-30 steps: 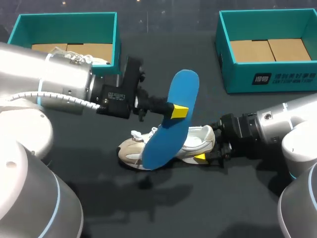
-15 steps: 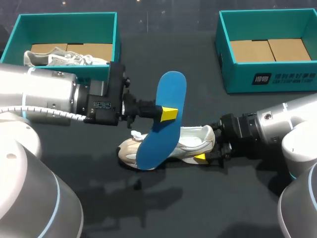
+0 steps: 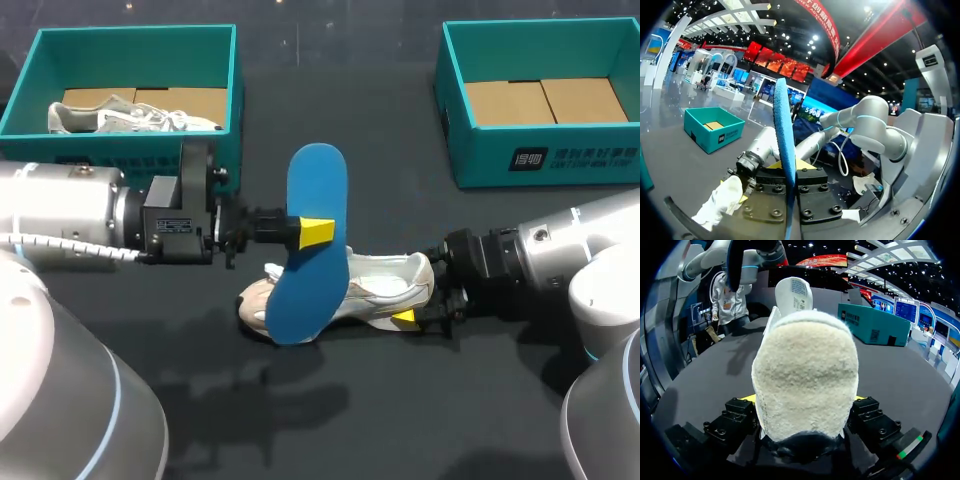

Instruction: Take the shoe out of the shoebox, open the shoe tongue, remove and reinsert the insole, then place the shoe into the shoebox

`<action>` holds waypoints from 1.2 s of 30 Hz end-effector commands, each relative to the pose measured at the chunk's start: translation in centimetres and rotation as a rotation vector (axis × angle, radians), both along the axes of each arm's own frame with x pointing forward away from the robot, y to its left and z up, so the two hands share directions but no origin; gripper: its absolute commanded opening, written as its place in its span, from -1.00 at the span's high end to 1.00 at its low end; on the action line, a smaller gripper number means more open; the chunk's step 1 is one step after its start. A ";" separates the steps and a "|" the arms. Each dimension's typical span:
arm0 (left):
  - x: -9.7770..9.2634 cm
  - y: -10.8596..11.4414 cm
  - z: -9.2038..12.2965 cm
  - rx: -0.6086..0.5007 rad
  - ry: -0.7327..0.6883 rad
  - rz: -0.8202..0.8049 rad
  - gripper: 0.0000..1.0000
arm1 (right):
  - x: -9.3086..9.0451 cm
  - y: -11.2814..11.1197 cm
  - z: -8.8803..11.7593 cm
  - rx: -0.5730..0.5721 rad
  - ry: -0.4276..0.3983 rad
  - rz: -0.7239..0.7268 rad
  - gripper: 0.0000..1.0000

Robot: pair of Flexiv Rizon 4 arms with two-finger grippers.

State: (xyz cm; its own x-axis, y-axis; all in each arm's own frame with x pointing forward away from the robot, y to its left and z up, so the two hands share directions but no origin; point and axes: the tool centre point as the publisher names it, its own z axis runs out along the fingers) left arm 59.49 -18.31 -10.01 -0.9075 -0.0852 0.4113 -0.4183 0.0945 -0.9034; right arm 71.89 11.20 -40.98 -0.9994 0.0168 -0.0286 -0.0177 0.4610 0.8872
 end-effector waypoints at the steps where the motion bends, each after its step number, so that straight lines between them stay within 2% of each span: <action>1: -0.4 0.1 -0.1 -0.002 -0.002 0.005 1.00 | -0.1 0.1 0.0 -0.003 -0.002 -0.002 1.00; 17: -0.4 0.1 -0.1 -0.002 -0.002 0.005 1.00 | -0.2 0.1 0.0 -0.003 -0.003 -0.001 1.00; 18: -0.4 0.1 -0.1 -0.002 -0.002 0.005 1.00 | -0.3 0.0 0.0 -0.006 -0.003 -0.007 0.51; 19: -0.4 0.1 -0.1 -0.002 -0.002 0.005 1.00 | -0.4 0.0 0.0 -0.020 0.000 -0.013 -0.11; 20: -0.4 0.1 -0.1 -0.002 -0.002 0.005 1.00 | -0.5 -0.1 0.0 -0.022 0.001 -0.013 -1.00; 30: -0.4 0.1 -0.1 -0.002 -0.002 0.005 1.00 | -0.5 -1.4 1.5 -0.122 -0.002 -0.065 -1.00; 36: -0.4 0.1 -0.1 -0.002 -0.002 0.005 1.00 | -0.4 -2.3 2.3 -0.282 0.055 -0.058 -1.00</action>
State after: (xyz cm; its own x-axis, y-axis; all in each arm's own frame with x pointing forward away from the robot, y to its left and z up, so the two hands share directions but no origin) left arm 59.12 -17.93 -9.95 -0.9077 -0.0878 0.4103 -0.4176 0.0934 -0.9038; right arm 71.30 9.26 -39.98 -0.9964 0.0846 -0.0096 0.0426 0.5933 0.8038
